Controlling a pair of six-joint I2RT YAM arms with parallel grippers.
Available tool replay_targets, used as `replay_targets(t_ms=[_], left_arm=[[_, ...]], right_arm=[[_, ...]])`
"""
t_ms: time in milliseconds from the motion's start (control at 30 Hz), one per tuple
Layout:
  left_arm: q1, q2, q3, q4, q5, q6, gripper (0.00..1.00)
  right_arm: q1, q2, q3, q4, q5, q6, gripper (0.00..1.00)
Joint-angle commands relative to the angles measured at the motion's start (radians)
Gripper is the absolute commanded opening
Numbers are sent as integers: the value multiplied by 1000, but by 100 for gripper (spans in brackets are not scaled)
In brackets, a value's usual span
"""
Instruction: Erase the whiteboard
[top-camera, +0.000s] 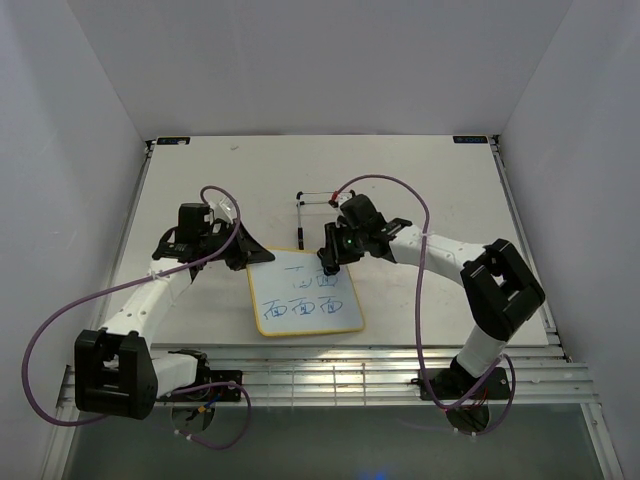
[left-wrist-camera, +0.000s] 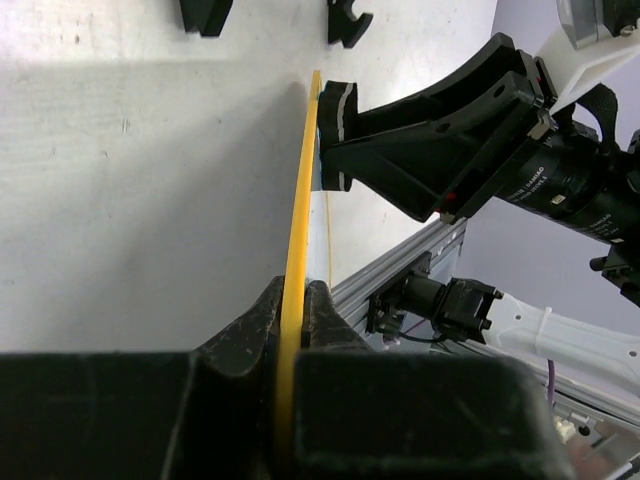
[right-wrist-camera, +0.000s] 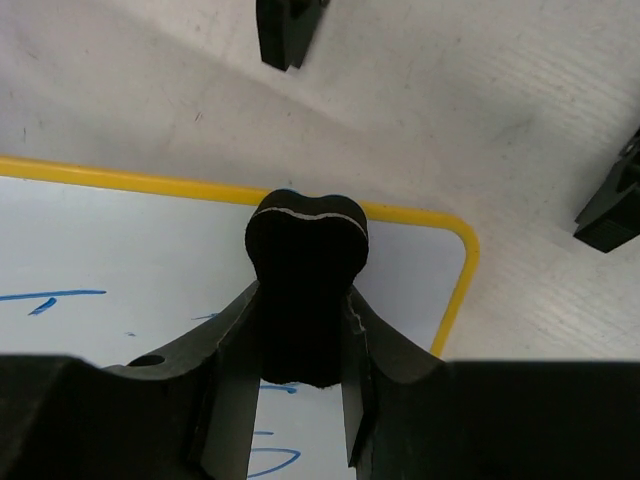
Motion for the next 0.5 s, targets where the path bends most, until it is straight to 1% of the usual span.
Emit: replay_targets(t_ms=[0, 33, 100, 233, 333, 400, 467], left_arm=[[-21, 11, -31, -49, -211, 272, 0], [-21, 11, -31, -49, -211, 271, 0], [-21, 10, -33, -49, -221, 268, 0], [-21, 1, -34, -54, -257, 258, 0], [-21, -5, -33, -61, -296, 251, 0], [-21, -8, -31, -66, -314, 243, 0], [-21, -12, -31, -71, -340, 240, 0]], right_arm=[[55, 7, 28, -37, -93, -34, 27], [93, 4, 42, -30, -96, -29, 26], [125, 11, 77, -30, -137, -16, 26], [228, 45, 201, -80, -152, -13, 26], [280, 57, 235, -111, -162, -8, 26], [302, 54, 241, -115, -191, -5, 26], [309, 47, 232, -125, -186, -5, 26]])
